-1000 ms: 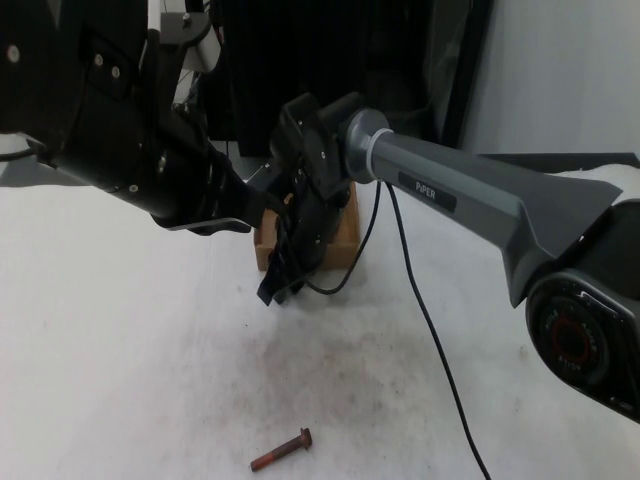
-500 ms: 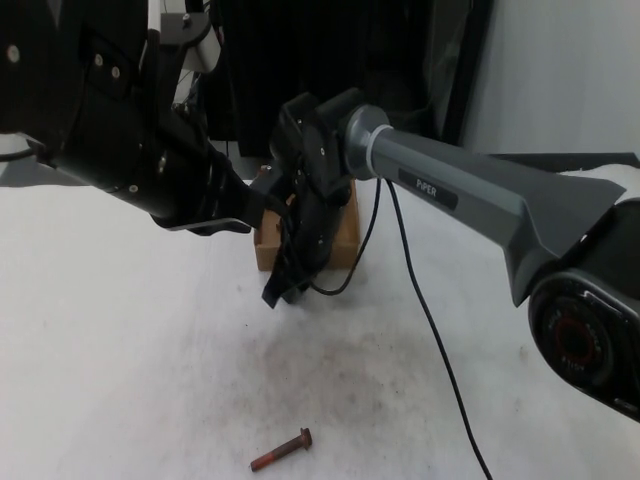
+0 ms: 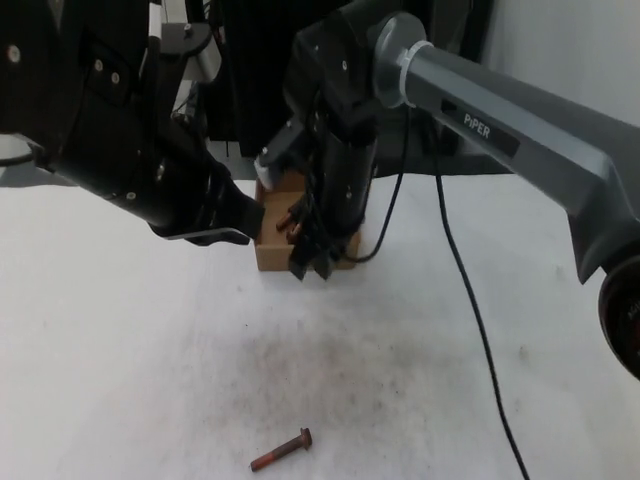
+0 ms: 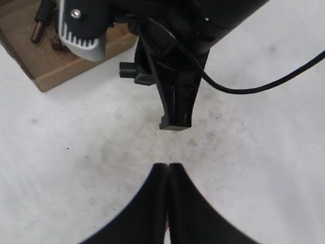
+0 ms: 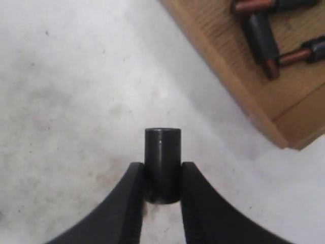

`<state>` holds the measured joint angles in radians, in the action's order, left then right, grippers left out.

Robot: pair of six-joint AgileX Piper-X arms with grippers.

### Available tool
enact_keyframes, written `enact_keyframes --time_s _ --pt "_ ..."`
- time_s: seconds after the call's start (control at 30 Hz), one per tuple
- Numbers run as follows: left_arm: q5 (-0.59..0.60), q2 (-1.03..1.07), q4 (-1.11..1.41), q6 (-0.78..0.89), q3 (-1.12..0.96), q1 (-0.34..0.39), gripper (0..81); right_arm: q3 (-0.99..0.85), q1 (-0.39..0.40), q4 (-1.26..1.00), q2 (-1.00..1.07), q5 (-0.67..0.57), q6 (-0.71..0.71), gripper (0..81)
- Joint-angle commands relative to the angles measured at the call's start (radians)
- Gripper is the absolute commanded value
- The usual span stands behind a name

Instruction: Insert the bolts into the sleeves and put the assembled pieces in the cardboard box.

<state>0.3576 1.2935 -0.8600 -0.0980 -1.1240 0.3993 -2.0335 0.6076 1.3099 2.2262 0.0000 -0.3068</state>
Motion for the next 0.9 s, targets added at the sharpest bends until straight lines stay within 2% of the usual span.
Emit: enact_keyframes --time_s 0.0,0.23,0.33,0.67,0.87 --pt "0.004 -0.005 0.0 -0.014 -0.011 -0.001 0.0 0.025 -0.001 0.015 -0.012 0.0 0.05 0.8" --pt "0.004 -0.005 -0.013 -0.016 -0.011 -0.001 0.0 0.128 -0.003 0.037 -0.044 0.0 0.095 0.8" --pt "0.004 -0.005 -0.013 -0.066 -0.011 -0.001 0.0 0.196 -0.008 0.024 -0.078 -0.006 0.115 0.8" --pt "0.004 -0.005 -0.013 -0.136 -0.011 0.001 0.0 0.517 -0.058 -0.218 -0.319 -0.031 0.158 0.8" --pt "0.004 -0.003 -0.013 -0.158 -0.011 0.001 0.0 0.627 -0.059 -0.308 -0.342 -0.062 0.133 0.8"
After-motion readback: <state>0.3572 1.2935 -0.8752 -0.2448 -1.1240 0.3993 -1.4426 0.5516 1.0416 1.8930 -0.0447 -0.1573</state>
